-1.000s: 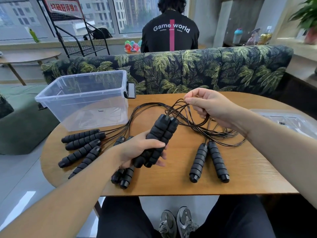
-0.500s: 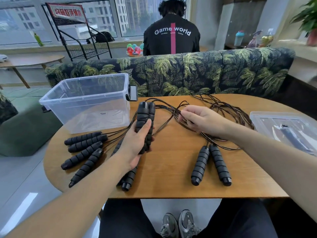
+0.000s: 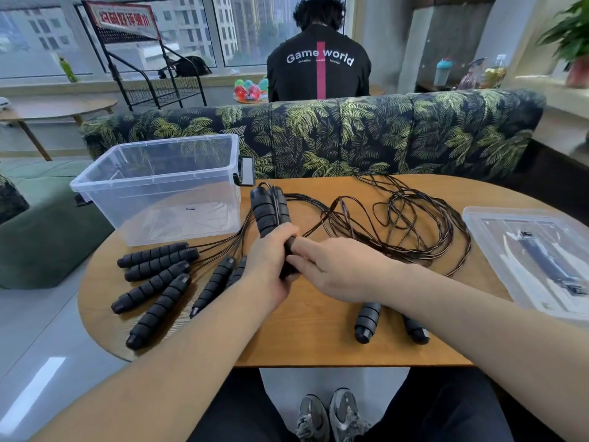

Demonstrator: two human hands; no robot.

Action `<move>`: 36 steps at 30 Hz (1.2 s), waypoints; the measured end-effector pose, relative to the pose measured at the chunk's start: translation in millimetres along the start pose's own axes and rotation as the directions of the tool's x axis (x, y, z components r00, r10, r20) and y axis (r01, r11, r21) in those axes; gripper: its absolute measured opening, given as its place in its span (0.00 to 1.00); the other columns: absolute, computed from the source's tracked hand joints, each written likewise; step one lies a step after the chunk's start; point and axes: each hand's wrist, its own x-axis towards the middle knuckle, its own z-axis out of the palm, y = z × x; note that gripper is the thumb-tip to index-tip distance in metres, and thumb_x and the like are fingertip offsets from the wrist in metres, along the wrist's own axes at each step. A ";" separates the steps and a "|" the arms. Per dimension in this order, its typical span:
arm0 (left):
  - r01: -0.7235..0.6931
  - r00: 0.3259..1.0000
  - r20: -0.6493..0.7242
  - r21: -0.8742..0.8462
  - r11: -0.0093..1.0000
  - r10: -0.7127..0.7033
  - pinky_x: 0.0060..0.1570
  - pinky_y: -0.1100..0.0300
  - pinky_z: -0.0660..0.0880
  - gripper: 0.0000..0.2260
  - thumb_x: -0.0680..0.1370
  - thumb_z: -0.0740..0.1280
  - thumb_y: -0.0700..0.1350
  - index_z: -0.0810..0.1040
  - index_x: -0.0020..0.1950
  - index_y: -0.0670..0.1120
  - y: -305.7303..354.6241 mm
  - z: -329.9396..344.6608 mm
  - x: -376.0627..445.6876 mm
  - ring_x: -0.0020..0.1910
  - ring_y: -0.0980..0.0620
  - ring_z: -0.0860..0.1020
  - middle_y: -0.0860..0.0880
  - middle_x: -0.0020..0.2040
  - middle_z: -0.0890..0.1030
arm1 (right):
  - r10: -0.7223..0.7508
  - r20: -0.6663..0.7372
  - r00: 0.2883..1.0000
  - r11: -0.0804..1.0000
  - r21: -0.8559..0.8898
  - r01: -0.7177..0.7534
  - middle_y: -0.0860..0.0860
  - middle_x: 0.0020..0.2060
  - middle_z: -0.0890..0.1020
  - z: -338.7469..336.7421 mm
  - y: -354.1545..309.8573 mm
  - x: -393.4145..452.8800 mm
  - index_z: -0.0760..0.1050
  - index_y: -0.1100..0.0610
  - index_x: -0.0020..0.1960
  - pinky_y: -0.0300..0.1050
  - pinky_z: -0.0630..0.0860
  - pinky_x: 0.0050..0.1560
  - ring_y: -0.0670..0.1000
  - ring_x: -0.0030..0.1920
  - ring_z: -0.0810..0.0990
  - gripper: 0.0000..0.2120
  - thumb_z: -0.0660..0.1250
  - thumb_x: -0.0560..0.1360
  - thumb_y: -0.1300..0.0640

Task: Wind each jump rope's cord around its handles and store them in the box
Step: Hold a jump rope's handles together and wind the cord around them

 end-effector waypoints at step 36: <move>0.145 0.838 0.489 0.225 0.964 -0.240 0.27 0.57 0.72 0.21 0.64 0.70 0.38 0.73 0.56 0.41 54.4 -53.6 -10.5 0.33 0.49 0.69 0.42 0.44 0.71 | -0.088 0.233 0.968 0.991 -0.074 0.108 0.45 0.40 0.78 -3.3 63.0 -13.0 0.72 0.46 0.46 0.41 0.75 0.47 0.46 0.41 0.76 0.18 0.49 0.83 0.39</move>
